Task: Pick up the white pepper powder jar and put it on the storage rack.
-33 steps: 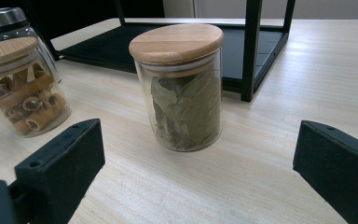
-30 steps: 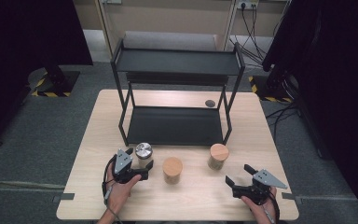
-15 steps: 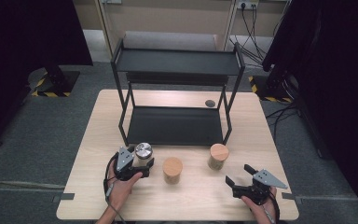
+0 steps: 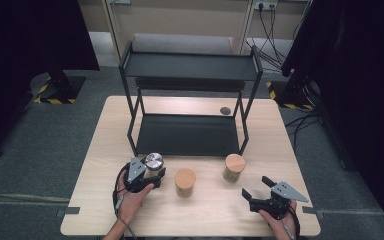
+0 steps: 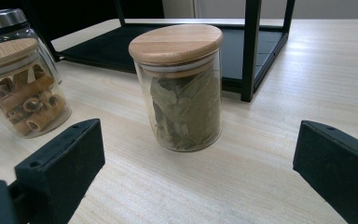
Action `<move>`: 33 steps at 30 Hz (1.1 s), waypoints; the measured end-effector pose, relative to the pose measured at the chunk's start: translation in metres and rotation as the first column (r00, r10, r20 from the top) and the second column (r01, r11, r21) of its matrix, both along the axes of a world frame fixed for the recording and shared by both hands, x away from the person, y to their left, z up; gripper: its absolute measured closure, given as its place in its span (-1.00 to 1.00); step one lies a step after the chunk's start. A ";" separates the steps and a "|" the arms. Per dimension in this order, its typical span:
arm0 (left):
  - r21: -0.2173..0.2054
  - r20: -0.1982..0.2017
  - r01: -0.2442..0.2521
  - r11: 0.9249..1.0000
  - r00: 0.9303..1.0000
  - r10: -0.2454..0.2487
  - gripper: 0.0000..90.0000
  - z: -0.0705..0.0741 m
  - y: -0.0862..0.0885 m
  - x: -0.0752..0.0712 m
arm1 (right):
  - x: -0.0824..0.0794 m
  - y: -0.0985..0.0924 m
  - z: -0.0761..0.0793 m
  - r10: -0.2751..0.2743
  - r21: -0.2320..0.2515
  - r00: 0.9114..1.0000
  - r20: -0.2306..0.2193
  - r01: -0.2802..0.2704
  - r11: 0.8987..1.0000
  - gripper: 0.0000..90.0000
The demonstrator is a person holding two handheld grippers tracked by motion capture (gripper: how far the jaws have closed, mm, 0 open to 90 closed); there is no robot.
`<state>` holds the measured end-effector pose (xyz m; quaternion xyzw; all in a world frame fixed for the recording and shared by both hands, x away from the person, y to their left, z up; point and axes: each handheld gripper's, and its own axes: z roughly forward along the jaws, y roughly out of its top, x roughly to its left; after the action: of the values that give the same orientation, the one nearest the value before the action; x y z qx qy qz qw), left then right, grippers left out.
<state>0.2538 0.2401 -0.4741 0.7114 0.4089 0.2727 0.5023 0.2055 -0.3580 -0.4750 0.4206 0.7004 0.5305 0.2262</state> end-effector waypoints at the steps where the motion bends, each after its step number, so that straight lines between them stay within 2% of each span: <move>1: 0.001 0.001 0.004 1.000 1.000 -0.004 -0.48 0.000 0.000 0.000 | 0.000 0.000 0.000 0.000 0.000 1.000 0.000 0.000 1.000 -0.94; 5: 0.014 0.007 0.018 1.000 1.000 -0.018 -0.32 0.000 -0.002 0.001 | 0.000 0.000 0.000 0.000 -0.002 1.000 0.000 0.000 1.000 -0.94; 24: 0.009 0.003 0.020 1.000 1.000 -0.020 -0.31 0.001 0.001 0.001 | 0.000 0.000 0.000 0.002 -0.003 1.000 0.002 -0.002 1.000 -0.94; 33: 0.009 0.010 0.027 1.000 1.000 -0.027 -0.31 0.008 0.002 0.002 | 0.000 0.000 0.000 0.002 -0.004 1.000 0.002 -0.002 1.000 -0.94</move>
<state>0.2561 0.2419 -0.4661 0.7176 0.3956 0.2715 0.5048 0.2055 -0.3577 -0.4748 0.4191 0.7016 0.5298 0.2270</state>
